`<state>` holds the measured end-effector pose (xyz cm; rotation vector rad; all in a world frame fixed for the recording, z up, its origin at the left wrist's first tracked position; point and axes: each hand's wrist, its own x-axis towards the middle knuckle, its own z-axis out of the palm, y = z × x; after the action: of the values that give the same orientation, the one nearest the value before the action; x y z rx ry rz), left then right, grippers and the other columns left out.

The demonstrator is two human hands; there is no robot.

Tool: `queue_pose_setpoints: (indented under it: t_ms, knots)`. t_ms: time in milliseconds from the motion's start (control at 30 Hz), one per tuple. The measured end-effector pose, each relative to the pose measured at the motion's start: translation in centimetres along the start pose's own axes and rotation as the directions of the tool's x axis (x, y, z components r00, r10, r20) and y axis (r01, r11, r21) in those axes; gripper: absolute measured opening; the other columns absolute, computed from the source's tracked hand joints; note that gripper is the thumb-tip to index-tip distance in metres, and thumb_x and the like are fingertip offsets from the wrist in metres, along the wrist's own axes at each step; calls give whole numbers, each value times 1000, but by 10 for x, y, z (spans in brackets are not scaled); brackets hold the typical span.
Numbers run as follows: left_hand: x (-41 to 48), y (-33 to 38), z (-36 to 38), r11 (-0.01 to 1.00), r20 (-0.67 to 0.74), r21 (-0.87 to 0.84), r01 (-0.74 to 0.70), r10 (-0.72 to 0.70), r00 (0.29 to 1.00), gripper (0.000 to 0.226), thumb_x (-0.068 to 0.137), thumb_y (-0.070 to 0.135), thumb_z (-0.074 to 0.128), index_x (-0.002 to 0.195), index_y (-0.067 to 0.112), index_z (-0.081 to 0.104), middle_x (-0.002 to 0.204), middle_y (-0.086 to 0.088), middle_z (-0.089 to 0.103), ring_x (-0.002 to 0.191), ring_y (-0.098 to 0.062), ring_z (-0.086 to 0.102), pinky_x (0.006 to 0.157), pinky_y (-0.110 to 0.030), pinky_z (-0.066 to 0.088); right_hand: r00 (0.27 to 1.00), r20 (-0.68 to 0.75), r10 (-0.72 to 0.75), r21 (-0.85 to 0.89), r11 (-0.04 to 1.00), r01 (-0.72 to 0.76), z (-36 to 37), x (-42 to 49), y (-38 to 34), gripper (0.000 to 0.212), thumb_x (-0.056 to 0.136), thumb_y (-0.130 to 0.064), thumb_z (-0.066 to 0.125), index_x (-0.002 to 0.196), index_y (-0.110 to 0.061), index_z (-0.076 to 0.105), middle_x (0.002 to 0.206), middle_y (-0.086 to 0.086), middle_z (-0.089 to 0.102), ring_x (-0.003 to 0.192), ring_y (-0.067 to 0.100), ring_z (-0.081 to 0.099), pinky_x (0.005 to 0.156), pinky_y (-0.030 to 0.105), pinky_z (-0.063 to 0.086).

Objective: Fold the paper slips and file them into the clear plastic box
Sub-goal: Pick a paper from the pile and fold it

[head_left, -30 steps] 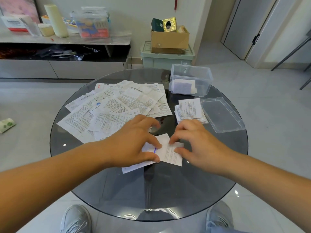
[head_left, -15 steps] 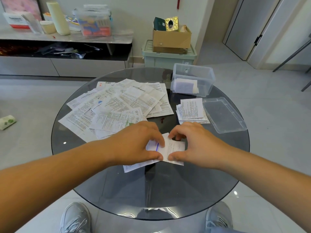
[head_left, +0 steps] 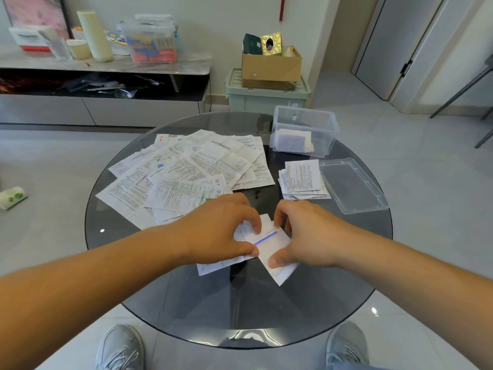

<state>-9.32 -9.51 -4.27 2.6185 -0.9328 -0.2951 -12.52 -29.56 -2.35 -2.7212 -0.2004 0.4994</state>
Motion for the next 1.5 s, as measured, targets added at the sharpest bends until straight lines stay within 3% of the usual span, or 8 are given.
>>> queue_pose_setpoints:
  t_ms: [600,800,900,1000,1067,1200,1333,1500]
  knots:
    - [-6,20,-4,993,-35,-23,115,-116,993,53,84,53,72,127,33,48,107,16,56,93,-6,56,83,-26,52,994,-105,-37,334,940,70,9,-5,17,50,72,-27,88,110,-37,57,83,-8,65,72,7,63,68,29,56]
    - [-1,24,-19,742,28,-615,268,-320,947,22,87,28,77,105,18,69,80,4,76,72,-5,70,62,-21,55,965,-263,-21,617,765,185,3,-5,23,54,72,-13,89,113,-32,59,87,4,73,76,23,70,76,38,61]
    - [-2,29,-25,609,-47,-775,169,-322,946,12,87,16,76,95,10,71,82,0,77,78,-13,74,71,-27,62,929,-371,-18,563,791,240,1,-6,24,62,72,-18,89,120,-37,55,96,-7,63,66,11,59,68,23,56]
    - [-7,24,-23,832,-305,-555,-11,-190,933,3,88,22,75,90,24,75,84,11,75,82,-9,72,77,-25,59,858,-500,-120,440,818,371,-5,-8,26,39,79,-18,83,107,-38,63,90,-19,56,65,5,52,62,15,46]
    - [-12,18,-20,974,-450,-140,-176,96,888,6,93,26,69,93,27,75,87,14,72,82,-9,68,72,-26,58,836,-480,-267,267,863,430,-7,-10,33,19,83,-22,79,91,-35,68,87,-19,58,75,7,55,65,17,45]
    - [-23,11,-1,884,-292,303,-355,441,849,17,89,29,53,88,23,69,81,8,66,73,-17,60,53,-35,52,827,-304,-473,-32,872,488,8,-15,48,5,89,-35,69,93,-32,71,91,-19,61,91,6,54,74,29,49]
    - [-31,16,18,918,-214,273,-288,350,912,16,90,34,50,90,27,65,78,10,63,71,-15,58,55,-32,51,852,-215,-478,-44,876,480,22,-19,49,23,90,-51,57,89,-32,70,87,-18,59,88,4,52,74,26,47]
    - [-20,23,16,996,-213,-56,74,-85,973,20,94,49,58,108,37,52,86,17,61,79,-3,57,73,-28,50,949,-239,-204,192,948,253,19,-10,44,4,90,-36,68,89,-34,66,78,-13,65,77,6,59,69,27,50]
